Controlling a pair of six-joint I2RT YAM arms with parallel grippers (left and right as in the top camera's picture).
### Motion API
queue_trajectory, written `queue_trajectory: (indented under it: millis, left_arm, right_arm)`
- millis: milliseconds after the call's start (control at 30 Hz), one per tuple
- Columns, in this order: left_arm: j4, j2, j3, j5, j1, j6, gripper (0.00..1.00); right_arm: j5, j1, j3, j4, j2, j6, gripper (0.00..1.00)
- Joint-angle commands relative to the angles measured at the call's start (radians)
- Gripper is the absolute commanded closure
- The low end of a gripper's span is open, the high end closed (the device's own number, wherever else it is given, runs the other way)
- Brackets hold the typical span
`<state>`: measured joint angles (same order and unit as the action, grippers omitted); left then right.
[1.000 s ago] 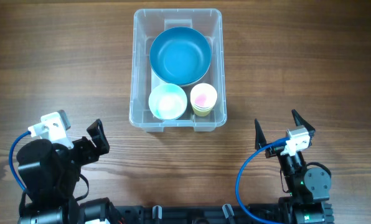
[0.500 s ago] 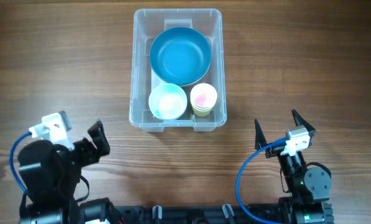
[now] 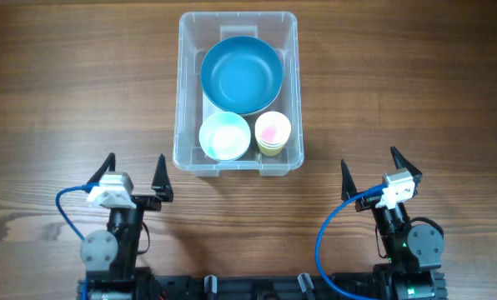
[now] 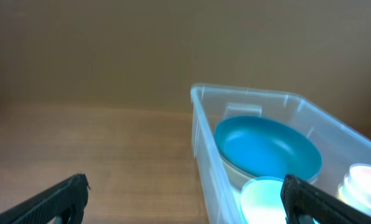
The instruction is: Pack container
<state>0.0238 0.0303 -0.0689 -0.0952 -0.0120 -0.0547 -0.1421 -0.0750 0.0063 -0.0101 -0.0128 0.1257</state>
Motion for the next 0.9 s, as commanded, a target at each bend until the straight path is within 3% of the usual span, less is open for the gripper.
queue_trajectory:
  millis: [0, 100, 867]
  left_arm:
    - [-0.007, -0.027, 0.063, 0.01, 0.015, 0.081, 0.0]
    - [0.051, -0.027, 0.063, 0.014, 0.015, 0.068, 0.0]
    - [0.045, -0.027, 0.063, 0.002, 0.017, 0.04, 0.0]
  right_arm:
    - [-0.016, 0.004, -0.001, -0.003, 0.008, 0.006, 0.0]
    - [-0.016, 0.005, -0.001, -0.003, 0.008, 0.006, 0.0]
    - [-0.016, 0.004, -0.001, -0.003, 0.008, 0.006, 0.0]
